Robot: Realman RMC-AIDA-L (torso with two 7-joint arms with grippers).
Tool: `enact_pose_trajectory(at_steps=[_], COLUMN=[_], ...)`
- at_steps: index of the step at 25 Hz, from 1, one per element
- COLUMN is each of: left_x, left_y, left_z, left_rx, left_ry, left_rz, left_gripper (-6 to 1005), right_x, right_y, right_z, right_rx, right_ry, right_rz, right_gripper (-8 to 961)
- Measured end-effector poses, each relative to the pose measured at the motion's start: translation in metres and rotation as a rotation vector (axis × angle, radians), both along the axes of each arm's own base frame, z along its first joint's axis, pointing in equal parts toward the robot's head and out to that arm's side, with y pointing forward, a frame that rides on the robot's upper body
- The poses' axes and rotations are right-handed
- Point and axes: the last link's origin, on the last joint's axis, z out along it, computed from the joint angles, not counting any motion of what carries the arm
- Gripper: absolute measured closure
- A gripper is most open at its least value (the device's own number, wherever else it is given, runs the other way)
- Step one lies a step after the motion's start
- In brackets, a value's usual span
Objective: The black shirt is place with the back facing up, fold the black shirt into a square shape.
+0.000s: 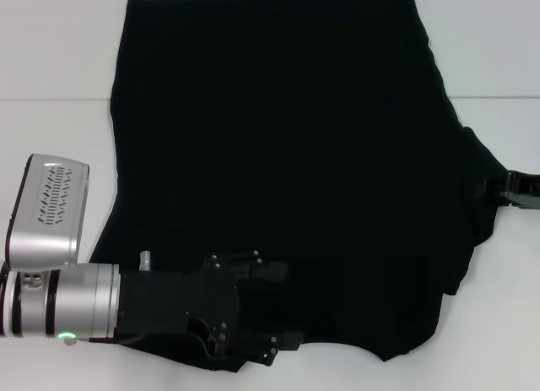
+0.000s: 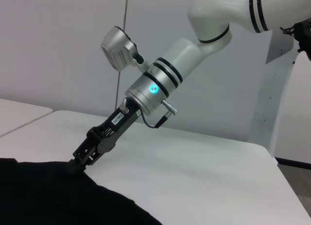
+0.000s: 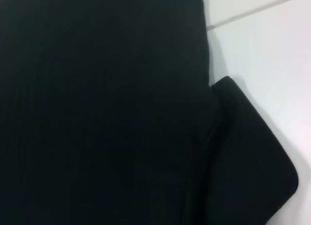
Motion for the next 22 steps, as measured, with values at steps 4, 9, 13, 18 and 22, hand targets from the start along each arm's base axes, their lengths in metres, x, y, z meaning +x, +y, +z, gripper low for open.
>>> enact_pose_trajectory(at_steps=[4,9,13,18,22], left_x=[-0.001,-0.003,-0.003,-0.005,-0.006], left_y=[0.0,0.0,-0.001,-0.003,-0.005], left_z=[0.001,0.001,0.0,0.0,0.001], left_rx=[0.004,0.009,0.007,0.006,0.01], left_ry=[0.0,0.001,0.0,-0.012,-0.027], left_rz=[0.005,0.012,0.016,0.037,0.053], left_gripper=[66,66,67,67,66], right_x=[-0.001,0.0,0.003,0.013,0.022], right_y=[0.0,0.0,-0.002,-0.007,-0.013], right_z=[0.0,0.0,0.003,0.013,0.025], right_rx=[-0.002,0.0,0.013,0.047,0.067], right_ry=[0.002,0.003,0.002,0.009,0.027], right_rz=[0.003,0.001,-0.005,-0.005,-0.004], right_gripper=[550,718,839,929,947])
